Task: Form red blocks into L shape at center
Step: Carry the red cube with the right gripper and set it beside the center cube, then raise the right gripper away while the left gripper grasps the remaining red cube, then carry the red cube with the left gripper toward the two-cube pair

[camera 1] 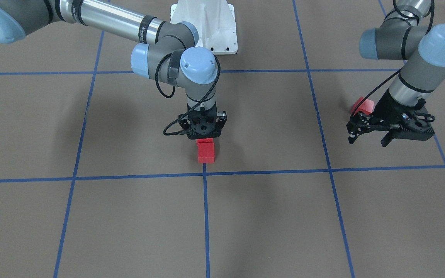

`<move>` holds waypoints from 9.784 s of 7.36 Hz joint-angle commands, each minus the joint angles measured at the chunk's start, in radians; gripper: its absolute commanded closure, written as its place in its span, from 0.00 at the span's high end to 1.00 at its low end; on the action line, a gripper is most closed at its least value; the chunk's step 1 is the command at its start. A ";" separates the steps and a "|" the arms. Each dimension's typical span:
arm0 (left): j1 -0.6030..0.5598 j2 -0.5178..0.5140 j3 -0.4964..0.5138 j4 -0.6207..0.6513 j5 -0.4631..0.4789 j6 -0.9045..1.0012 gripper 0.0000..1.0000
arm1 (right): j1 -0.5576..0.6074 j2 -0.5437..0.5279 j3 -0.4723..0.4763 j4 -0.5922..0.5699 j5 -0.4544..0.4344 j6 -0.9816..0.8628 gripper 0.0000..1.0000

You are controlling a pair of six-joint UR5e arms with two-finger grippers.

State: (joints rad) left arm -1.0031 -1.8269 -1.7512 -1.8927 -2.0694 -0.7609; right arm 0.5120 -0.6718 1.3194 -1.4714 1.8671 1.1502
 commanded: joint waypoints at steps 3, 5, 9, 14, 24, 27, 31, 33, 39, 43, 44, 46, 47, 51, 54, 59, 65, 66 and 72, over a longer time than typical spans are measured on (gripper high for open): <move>0.001 0.000 -0.001 0.001 0.000 0.000 1.00 | 0.000 0.001 -0.011 0.019 -0.003 0.000 0.00; 0.001 0.000 -0.001 0.000 0.000 0.000 1.00 | 0.002 0.000 -0.011 0.020 -0.003 0.000 0.00; 0.001 -0.006 -0.001 0.001 0.000 -0.003 1.00 | 0.006 -0.006 -0.011 0.022 -0.005 0.000 0.00; 0.001 -0.012 0.001 0.001 0.000 -0.005 1.00 | 0.013 -0.008 -0.014 0.049 -0.023 0.000 0.78; -0.003 0.205 -0.126 -0.012 0.002 -0.002 1.00 | 0.147 -0.119 0.161 -0.019 0.069 -0.044 0.98; 0.007 0.405 -0.113 -0.291 0.011 -0.012 1.00 | 0.222 -0.290 0.346 -0.067 0.127 -0.156 0.99; 0.234 0.405 -0.113 -0.342 0.171 0.026 1.00 | 0.230 -0.321 0.368 -0.066 0.133 -0.156 0.99; 0.236 0.426 -0.119 -0.344 0.170 0.116 1.00 | 0.234 -0.322 0.368 -0.067 0.133 -0.156 0.99; 0.245 0.454 -0.074 -0.371 0.164 0.166 1.00 | 0.232 -0.322 0.365 -0.066 0.130 -0.156 0.99; 0.265 0.424 -0.047 -0.371 0.161 0.157 1.00 | 0.232 -0.324 0.357 -0.064 0.129 -0.156 0.99; 0.270 0.416 -0.033 -0.373 0.163 0.157 0.99 | 0.232 -0.324 0.357 -0.064 0.129 -0.156 0.99; 0.271 0.417 -0.027 -0.375 0.163 0.158 0.96 | 0.232 -0.324 0.357 -0.064 0.130 -0.156 0.99; 0.271 0.417 -0.027 -0.375 0.163 0.158 0.82 | 0.232 -0.324 0.357 -0.064 0.130 -0.156 0.99; 0.261 0.414 -0.080 -0.347 0.083 0.068 0.00 | 0.241 -0.324 0.365 -0.066 0.136 -0.156 0.99; 0.167 0.245 -0.083 -0.133 0.078 -0.200 0.00 | 0.292 -0.348 0.379 -0.067 0.172 -0.208 0.99; 0.225 -0.134 -0.048 0.263 0.213 -1.129 0.00 | 0.382 -0.446 0.396 -0.050 0.195 -0.444 0.99; 0.386 -0.672 0.445 0.511 0.276 -1.647 0.00 | 0.441 -0.523 0.446 -0.047 0.294 -0.515 0.99; 0.380 -0.695 0.453 0.538 0.231 -1.647 0.00 | 0.441 -0.523 0.446 -0.046 0.299 -0.517 0.99; 0.337 -0.778 0.647 0.396 0.219 -1.851 0.00 | 0.439 -0.520 0.451 -0.044 0.299 -0.509 0.99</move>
State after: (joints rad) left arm -0.6679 -2.5835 -1.1448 -1.4743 -1.8499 -2.5895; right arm 0.9511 -1.1948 1.7665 -1.5157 2.1656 0.6357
